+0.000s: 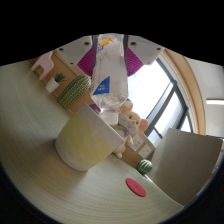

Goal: Pour water

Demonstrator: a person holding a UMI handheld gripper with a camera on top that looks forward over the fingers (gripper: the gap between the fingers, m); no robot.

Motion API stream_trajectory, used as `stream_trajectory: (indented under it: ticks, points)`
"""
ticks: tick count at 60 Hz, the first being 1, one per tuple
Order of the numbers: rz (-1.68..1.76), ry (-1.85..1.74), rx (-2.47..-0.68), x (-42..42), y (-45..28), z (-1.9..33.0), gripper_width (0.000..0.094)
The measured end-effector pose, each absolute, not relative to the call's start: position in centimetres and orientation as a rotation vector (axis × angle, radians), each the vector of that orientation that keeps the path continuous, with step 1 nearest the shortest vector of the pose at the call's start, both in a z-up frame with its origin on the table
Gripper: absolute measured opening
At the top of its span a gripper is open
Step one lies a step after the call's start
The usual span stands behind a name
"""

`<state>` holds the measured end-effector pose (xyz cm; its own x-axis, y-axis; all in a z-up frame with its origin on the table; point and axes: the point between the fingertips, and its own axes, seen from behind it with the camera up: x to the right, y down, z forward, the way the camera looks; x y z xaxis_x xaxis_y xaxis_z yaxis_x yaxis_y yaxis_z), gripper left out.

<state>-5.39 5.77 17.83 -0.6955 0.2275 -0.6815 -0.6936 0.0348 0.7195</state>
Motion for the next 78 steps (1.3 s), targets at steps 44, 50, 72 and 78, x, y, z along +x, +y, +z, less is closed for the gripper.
stream_trajectory:
  ticks: [44,50,72,78]
  points:
    - [0.145,0.21,-1.559,-2.5,5.3,28.9,0.0375]
    - [-0.031,0.195,-1.531,2.4,5.1,29.2,0.0376]
    - [-0.391,0.273,-1.702,18.8,6.4,18.0,0.0395]
    - [-0.393,0.3,-1.737,20.7,6.3,14.7,0.0395]
